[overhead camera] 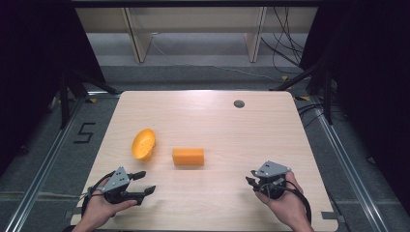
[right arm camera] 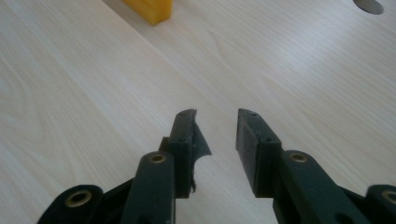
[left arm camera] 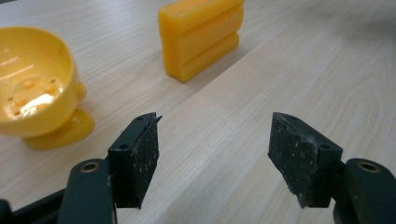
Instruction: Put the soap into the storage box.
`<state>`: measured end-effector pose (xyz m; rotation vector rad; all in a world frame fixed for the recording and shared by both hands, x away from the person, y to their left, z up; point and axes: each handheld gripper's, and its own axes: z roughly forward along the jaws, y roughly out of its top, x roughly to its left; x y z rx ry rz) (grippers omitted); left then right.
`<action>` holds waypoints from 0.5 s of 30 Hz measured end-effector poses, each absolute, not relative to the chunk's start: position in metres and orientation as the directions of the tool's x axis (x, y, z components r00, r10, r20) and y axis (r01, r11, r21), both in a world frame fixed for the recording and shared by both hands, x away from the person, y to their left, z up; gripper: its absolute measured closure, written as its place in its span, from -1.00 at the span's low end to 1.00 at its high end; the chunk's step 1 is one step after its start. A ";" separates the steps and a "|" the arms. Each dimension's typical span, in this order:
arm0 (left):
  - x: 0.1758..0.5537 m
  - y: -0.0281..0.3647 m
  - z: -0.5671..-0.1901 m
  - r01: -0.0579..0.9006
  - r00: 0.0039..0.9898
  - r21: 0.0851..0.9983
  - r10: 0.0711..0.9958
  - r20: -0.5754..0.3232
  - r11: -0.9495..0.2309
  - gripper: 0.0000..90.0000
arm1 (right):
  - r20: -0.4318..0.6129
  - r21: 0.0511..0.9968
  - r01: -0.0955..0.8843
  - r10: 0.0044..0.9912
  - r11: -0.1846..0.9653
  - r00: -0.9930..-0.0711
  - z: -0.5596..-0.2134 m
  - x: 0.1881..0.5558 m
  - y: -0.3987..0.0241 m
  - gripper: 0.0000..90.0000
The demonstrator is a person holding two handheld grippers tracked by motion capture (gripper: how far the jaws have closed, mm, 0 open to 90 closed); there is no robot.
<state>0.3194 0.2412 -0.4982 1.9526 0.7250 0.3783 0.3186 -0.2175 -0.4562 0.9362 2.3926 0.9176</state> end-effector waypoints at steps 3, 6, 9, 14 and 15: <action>0.329 0.229 -0.484 0.340 0.784 0.863 0.619 -0.042 -0.372 -0.23 | -0.151 0.696 0.421 0.692 0.582 -0.706 -0.457 0.317 -0.212 0.48; 0.345 0.216 -0.466 0.356 0.807 0.815 0.590 -0.022 -0.457 -0.24 | -0.118 0.691 0.460 0.715 0.558 -0.690 -0.456 0.312 -0.212 0.45; 0.362 0.206 -0.449 0.348 0.835 0.765 0.551 0.010 -0.542 -0.24 | -0.133 0.706 0.439 0.714 0.555 -0.687 -0.455 0.311 -0.217 0.44; 0.383 0.188 -0.432 0.340 0.864 0.687 0.502 0.042 -0.642 -0.27 | -0.125 0.707 0.451 0.725 0.544 -0.677 -0.457 0.309 -0.222 0.43; 0.387 0.185 -0.430 0.314 0.875 0.672 0.479 0.069 -0.671 -0.28 | -0.116 0.705 0.460 0.728 0.540 -0.676 -0.457 0.309 -0.222 0.43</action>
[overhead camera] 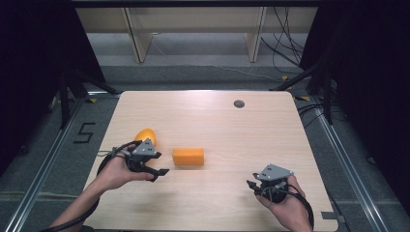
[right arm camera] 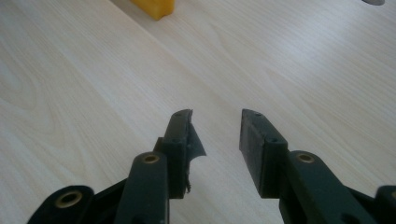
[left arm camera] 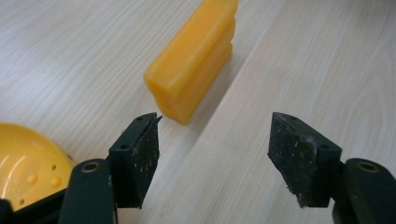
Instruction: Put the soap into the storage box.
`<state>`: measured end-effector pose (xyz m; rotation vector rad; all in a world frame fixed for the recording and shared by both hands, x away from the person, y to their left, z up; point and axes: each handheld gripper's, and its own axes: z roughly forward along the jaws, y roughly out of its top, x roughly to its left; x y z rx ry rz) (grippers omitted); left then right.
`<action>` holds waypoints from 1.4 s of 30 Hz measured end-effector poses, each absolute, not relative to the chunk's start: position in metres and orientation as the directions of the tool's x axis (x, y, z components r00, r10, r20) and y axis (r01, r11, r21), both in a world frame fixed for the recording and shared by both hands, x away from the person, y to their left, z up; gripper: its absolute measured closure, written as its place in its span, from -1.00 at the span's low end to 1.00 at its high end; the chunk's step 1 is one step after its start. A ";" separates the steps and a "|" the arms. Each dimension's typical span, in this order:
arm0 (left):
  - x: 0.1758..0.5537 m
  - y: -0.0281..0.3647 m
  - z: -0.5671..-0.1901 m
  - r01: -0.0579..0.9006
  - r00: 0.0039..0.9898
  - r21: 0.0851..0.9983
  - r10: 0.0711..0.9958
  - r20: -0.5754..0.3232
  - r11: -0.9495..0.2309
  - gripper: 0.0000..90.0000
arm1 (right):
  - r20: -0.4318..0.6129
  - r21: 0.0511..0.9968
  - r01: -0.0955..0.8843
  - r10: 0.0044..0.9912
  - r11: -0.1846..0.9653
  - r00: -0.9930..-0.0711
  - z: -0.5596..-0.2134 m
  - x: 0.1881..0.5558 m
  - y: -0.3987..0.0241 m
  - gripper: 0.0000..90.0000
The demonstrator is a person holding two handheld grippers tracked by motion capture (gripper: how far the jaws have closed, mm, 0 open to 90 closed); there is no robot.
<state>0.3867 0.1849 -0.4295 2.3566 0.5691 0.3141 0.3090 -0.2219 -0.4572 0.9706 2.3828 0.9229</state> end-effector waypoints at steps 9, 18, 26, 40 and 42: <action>0.411 0.166 -0.423 0.265 0.904 0.617 0.414 0.109 -0.741 -0.30 | -0.111 0.708 0.459 0.727 0.536 -0.677 -0.458 0.310 -0.222 0.36; 0.431 0.151 -0.417 0.212 0.933 0.566 0.337 0.124 -0.797 -0.27 | -0.110 0.714 0.460 0.734 0.528 -0.670 -0.459 0.309 -0.222 0.28; 0.438 0.135 -0.415 0.188 0.951 0.536 0.290 0.111 -0.823 -0.27 | -0.096 0.714 0.467 0.734 0.521 -0.672 -0.460 0.311 -0.224 0.26; 0.456 0.105 -0.427 0.116 0.976 0.368 0.174 0.128 -0.923 -0.26 | -0.072 0.716 0.483 0.741 0.505 -0.668 -0.461 0.311 -0.224 0.25; 0.456 0.103 -0.428 0.113 0.978 0.362 0.168 0.124 -0.925 -0.26 | -0.061 0.719 0.492 0.749 0.491 -0.659 -0.461 0.310 -0.224 0.25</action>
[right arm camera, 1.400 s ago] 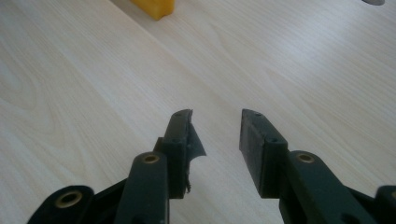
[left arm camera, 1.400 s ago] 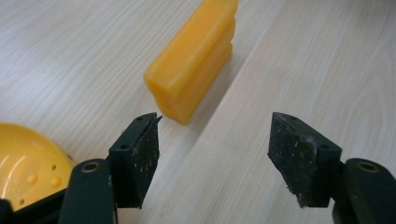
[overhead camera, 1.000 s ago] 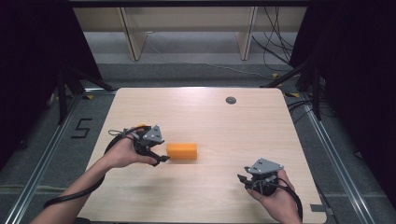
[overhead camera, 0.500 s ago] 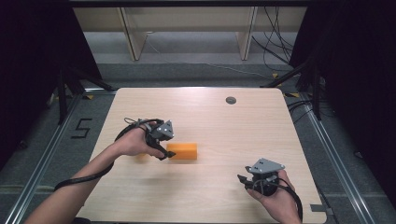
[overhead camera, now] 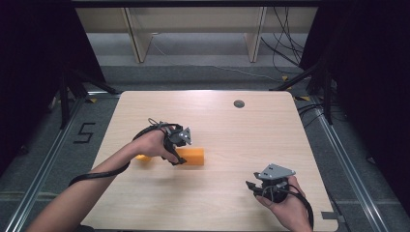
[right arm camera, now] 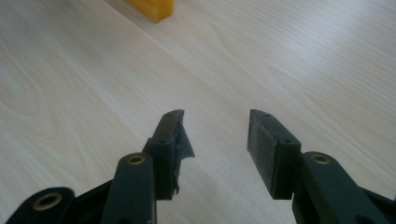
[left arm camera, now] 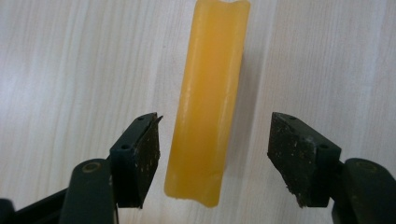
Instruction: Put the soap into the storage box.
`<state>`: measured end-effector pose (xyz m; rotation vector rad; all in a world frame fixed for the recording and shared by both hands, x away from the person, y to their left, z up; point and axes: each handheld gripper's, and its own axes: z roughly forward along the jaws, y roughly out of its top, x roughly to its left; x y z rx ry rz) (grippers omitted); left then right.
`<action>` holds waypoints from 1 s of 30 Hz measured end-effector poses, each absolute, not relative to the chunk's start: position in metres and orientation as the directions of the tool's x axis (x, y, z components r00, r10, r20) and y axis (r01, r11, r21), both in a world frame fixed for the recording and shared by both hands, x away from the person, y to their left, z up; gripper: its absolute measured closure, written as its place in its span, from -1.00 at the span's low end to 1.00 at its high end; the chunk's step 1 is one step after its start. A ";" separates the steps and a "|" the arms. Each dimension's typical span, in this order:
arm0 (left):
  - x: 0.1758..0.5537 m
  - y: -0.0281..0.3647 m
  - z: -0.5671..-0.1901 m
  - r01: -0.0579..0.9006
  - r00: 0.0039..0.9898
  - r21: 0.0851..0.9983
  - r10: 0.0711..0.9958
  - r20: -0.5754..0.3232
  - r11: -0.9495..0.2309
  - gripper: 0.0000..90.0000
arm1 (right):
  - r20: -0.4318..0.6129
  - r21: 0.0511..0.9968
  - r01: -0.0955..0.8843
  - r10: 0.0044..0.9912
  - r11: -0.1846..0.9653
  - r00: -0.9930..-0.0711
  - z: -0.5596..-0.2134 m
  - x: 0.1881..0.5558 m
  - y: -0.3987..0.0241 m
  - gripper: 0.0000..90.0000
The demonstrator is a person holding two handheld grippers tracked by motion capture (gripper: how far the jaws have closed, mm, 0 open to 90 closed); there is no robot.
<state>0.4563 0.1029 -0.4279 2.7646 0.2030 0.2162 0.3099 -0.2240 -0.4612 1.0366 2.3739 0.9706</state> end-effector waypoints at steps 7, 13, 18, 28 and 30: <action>0.460 0.096 -0.435 0.104 0.982 0.355 0.152 0.111 -0.929 -0.23 | -0.075 0.717 0.479 0.739 0.506 -0.669 -0.461 0.311 -0.225 0.25; 0.467 0.095 -0.444 0.119 0.986 0.342 0.152 0.071 -0.932 -0.17 | -0.054 0.712 0.494 0.740 0.499 -0.670 -0.462 0.311 -0.225 0.24; 0.469 0.090 -0.449 0.123 0.985 0.328 0.155 0.072 -0.937 -0.14 | -0.058 0.710 0.491 0.737 0.504 -0.674 -0.463 0.312 -0.225 0.23; 0.474 0.087 -0.460 0.124 0.987 0.304 0.148 0.057 -0.945 0.04 | -0.040 0.696 0.512 0.740 0.503 -0.672 -0.464 0.311 -0.225 0.22; 0.474 0.087 -0.460 0.127 0.987 0.303 0.150 0.055 -0.945 0.08 | -0.040 0.696 0.513 0.740 0.503 -0.671 -0.464 0.311 -0.225 0.22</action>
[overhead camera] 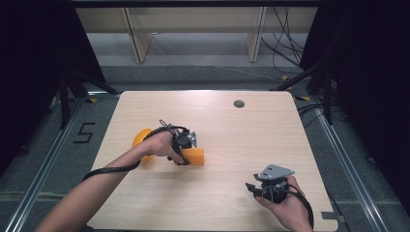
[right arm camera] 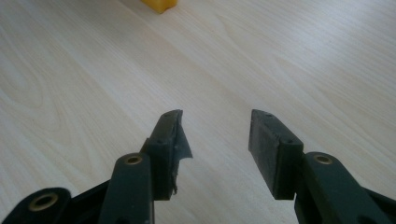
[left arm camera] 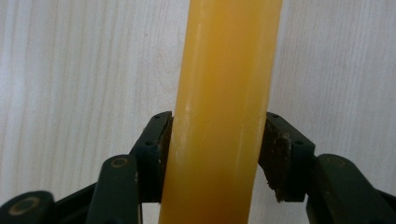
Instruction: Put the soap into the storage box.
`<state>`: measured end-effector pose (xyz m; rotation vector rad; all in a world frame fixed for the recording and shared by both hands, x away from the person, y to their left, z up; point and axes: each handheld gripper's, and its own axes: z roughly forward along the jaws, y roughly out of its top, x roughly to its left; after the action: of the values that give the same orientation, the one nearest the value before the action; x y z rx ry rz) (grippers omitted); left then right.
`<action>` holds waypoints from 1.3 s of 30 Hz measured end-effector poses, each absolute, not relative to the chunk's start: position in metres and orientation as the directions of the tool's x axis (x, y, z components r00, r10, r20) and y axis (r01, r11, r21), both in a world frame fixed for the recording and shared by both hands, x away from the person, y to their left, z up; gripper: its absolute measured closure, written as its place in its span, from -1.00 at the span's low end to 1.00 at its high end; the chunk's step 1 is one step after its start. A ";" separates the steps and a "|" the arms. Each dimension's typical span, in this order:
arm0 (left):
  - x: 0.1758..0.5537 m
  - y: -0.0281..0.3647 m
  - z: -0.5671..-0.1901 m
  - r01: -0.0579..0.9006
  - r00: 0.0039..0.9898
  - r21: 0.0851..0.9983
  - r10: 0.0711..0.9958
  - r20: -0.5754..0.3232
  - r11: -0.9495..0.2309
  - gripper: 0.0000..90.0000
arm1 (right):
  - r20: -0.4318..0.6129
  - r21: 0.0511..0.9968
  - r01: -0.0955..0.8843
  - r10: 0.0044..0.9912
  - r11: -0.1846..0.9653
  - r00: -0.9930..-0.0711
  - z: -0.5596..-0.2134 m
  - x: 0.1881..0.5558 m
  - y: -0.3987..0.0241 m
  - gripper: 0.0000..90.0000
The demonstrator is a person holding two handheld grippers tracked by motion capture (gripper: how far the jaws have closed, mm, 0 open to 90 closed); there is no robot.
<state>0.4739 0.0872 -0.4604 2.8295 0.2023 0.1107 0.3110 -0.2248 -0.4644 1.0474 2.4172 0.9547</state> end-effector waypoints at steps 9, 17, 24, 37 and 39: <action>0.474 0.086 -0.460 0.201 0.976 0.293 0.216 0.022 -0.935 0.23 | -0.040 0.696 0.512 0.739 0.503 -0.672 -0.464 0.311 -0.225 0.22; 0.464 0.083 -0.458 0.460 0.883 0.278 0.466 -0.048 -0.843 0.34 | -0.044 0.687 0.512 0.733 0.516 -0.679 -0.464 0.311 -0.225 0.21; 0.460 0.082 -0.453 0.556 0.824 0.266 0.563 -0.054 -0.788 0.34 | -0.035 0.688 0.519 0.737 0.507 -0.675 -0.464 0.311 -0.224 0.21; 0.455 0.097 -0.425 0.699 0.707 0.291 0.692 -0.144 -0.653 0.34 | -0.052 0.718 0.493 0.745 0.491 -0.665 -0.461 0.312 -0.226 0.20; 0.453 0.099 -0.423 0.725 0.680 0.291 0.717 -0.156 -0.624 0.34 | -0.048 0.717 0.498 0.747 0.488 -0.663 -0.461 0.311 -0.226 0.20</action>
<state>0.4528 0.0986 -0.4234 2.5643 1.1387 -0.0346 0.3113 -0.2260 -0.4613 1.0424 2.3842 0.9791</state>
